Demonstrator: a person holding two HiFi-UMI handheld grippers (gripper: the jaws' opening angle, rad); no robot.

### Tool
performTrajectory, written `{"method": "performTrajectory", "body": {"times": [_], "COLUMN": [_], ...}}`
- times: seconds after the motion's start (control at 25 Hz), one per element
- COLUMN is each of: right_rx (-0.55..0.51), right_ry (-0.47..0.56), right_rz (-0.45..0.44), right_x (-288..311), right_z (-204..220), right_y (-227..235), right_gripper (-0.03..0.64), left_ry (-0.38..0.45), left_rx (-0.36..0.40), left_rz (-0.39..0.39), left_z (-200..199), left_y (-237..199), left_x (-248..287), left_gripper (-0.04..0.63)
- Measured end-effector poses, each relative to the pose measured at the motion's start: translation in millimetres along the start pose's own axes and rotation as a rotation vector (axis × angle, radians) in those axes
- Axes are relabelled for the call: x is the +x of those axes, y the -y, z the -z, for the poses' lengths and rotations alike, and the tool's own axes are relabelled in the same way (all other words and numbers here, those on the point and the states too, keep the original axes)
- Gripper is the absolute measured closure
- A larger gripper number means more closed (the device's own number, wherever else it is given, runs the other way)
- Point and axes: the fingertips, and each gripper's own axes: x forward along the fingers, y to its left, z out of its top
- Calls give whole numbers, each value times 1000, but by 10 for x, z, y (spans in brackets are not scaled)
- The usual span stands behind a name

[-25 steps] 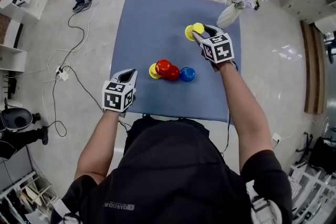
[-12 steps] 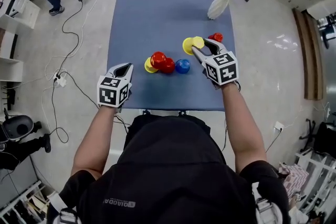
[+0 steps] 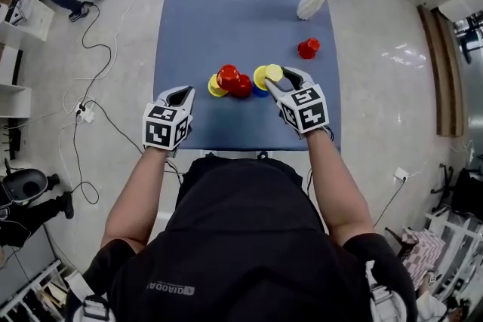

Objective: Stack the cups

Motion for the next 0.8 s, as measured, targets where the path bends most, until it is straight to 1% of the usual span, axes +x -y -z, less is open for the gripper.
{"method": "performTrajectory", "body": {"times": [0.16,0.36,0.52,0.8], "right_rx": [-49,-84,-107,-126], "right_ry": [-36,-73,-102,-119], "right_rz": [8,0,-5,-17], "right_x": [80,207,267,318], "right_z": [7,-10,3,-5], "right_y": [-104,-214,-276,-312], "right_gripper": [410,410,410,410], "left_ry": [-7,-10,-8,-9], "left_rx": [9,26,26,13], "left_rz": [17,29,30,23], "left_z": [47,64,69,69], "left_y": [57,85,81,14], "left_x": [-16,-31,-63,-68], "left_gripper": [591,592,592,592]}}
